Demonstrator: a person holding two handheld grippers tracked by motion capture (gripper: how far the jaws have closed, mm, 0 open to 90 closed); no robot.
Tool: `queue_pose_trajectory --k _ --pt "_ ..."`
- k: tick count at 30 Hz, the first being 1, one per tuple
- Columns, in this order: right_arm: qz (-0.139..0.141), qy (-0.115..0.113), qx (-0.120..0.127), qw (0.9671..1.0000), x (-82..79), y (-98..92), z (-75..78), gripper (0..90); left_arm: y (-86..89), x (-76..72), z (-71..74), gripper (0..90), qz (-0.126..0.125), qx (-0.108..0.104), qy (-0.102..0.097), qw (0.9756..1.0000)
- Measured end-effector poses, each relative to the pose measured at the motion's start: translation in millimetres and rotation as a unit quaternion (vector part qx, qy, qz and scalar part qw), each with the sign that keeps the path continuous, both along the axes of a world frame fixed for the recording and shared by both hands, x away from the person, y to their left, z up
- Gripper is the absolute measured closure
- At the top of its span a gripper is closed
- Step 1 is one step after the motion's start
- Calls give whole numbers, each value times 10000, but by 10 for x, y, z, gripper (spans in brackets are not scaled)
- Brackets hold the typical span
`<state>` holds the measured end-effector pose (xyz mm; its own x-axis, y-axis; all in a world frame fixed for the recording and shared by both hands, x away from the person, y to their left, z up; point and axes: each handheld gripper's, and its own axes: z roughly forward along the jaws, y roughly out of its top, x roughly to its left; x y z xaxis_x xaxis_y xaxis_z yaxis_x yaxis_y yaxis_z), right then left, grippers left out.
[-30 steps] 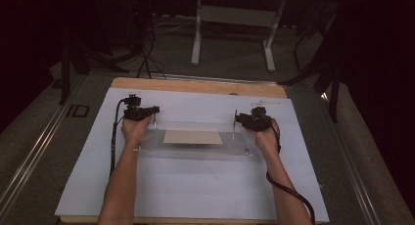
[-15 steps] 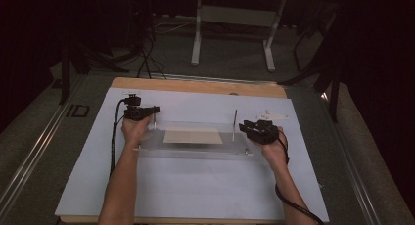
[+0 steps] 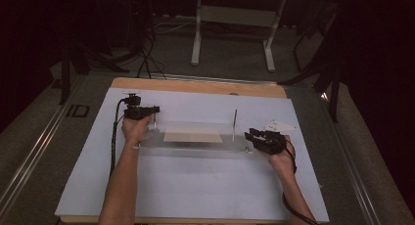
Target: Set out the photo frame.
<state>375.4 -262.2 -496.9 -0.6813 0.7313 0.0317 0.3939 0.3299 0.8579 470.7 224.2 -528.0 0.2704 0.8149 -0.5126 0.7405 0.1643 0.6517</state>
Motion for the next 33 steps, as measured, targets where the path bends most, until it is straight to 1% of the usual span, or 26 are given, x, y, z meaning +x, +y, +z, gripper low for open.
queue_pose_trajectory --k 2,3,4,5,6,7,8,9,10,11,12,13,14,15,16,17,18,19,20,21,22,23,24,26,33 --pt "53 -19 -71 10000 -14 -8 -38 647 0 1 1 829 2 2 5 10000" --pt "53 -19 -71 10000 -14 -8 -38 647 0 1 1 829 2 2 5 10000" --pt "152 -37 -66 9999 -37 -10 -73 646 -2 0 2 829 1 4 8 10000" --pt "152 -37 -66 9999 -37 -10 -73 646 -2 0 2 829 1 4 8 10000" --pt "215 -35 -146 9997 -44 -14 -87 631 -1 1 1 829 -1 2 8 10000" --pt "215 -35 -146 9997 -44 -14 -87 631 -1 1 0 829 4 -9 9 10000" --pt "335 -30 -154 9993 -51 -11 -92 616 -1 2 -1 828 10 -23 13 10000" --pt "335 -30 -154 9993 -51 -11 -92 616 0 1 -1 828 9 -24 12 10000" --pt "452 -64 -195 9988 -62 18 -103 587 -1 0 -1 828 5 -21 13 10000" --pt "452 -64 -195 9988 -62 18 -103 587 -1 0 -1 828 5 -21 13 10000" --pt "593 -142 -207 9979 -70 56 -103 552 0 -1 -1 827 4 -24 11 10000" --pt "593 -142 -207 9979 -70 56 -103 552 0 -1 -1 827 4 -24 11 10000" --pt "720 -255 -207 9969 -77 98 -87 512 0 -1 -1 827 5 -28 14 10000" --pt "720 -255 -207 9969 -77 98 -87 512 0 -1 -1 827 5 -28 14 10000" --pt "766 -415 -210 9960 -84 143 -63 481 1 -1 -2 826 6 -35 15 10000" --pt "766 -415 -210 9960 -84 143 -63 481 1 -1 -2 826 6 -35 15 10000" --pt "835 -565 -217 9947 -92 187 -41 448 1 1 -3 826 17 -43 24 10000" --pt "835 -565 -217 9947 -92 187 -41 448 1 1 -3 826 17 -43 24 10000" --pt "939 -690 -218 9930 -107 228 -34 443 3 2 -4 825 10 -52 27 10000" --pt "939 -690 -218 9930 -107 228 -34 443 3 2 -4 825 10 -52 27 10000" --pt "1046 -778 -223 9912 -118 261 -37 458 3 0 -6 825 6 -68 23 10000" --pt "1046 -778 -223 9912 -118 261 -37 458 3 0 -6 824 6 -68 23 10000" --pt "1131 -768 -161 9905 -120 282 -39 475 6 -1 -7 824 5 -75 28 10000" --pt "1163 -763 -122 9902 -111 294 -39 478 8 0 -8 823 9 -91 40 10000" --pt "1181 -691 -65 9906 -97 290 -30 479 9 -6 -9 818 -20 -91 -2 10000"
